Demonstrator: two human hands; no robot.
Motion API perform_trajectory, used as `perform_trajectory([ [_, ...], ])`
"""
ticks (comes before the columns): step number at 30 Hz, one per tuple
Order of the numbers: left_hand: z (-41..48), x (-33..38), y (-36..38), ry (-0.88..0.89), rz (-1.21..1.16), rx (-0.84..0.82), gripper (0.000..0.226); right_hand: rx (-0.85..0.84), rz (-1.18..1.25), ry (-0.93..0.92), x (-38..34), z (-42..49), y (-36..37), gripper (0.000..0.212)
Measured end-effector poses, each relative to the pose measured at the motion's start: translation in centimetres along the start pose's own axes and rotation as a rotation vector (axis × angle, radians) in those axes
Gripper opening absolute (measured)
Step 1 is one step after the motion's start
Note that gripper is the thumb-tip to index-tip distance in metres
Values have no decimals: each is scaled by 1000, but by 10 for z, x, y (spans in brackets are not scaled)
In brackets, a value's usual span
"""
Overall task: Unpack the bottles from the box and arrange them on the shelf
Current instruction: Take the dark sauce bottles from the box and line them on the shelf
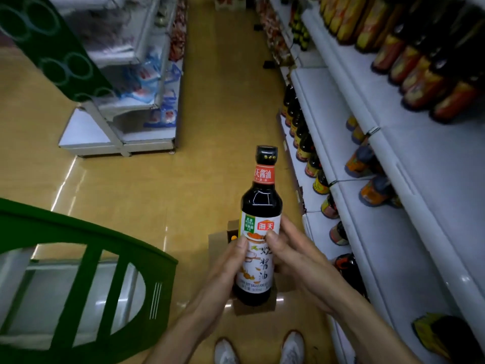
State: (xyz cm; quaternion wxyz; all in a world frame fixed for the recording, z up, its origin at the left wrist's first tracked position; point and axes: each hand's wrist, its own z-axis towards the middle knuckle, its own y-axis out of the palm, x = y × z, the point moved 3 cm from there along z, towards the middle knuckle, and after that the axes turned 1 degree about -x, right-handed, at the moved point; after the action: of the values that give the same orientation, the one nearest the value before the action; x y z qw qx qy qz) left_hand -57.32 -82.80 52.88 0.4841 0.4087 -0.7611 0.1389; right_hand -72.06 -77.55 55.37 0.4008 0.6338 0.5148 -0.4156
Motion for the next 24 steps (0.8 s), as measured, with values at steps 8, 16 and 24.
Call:
perform_trajectory([
  [8,-39,92,24,131,75,-106,45,111,-8,-171,-93,-50,2,58],
  [16,-57,158,98,252,116,-290,52,299,-71,-321,-161,-116,-36,47],
  [24,-66,201,192,304,200,-493,63,492,-179,-440,-216,-197,-93,43],
])
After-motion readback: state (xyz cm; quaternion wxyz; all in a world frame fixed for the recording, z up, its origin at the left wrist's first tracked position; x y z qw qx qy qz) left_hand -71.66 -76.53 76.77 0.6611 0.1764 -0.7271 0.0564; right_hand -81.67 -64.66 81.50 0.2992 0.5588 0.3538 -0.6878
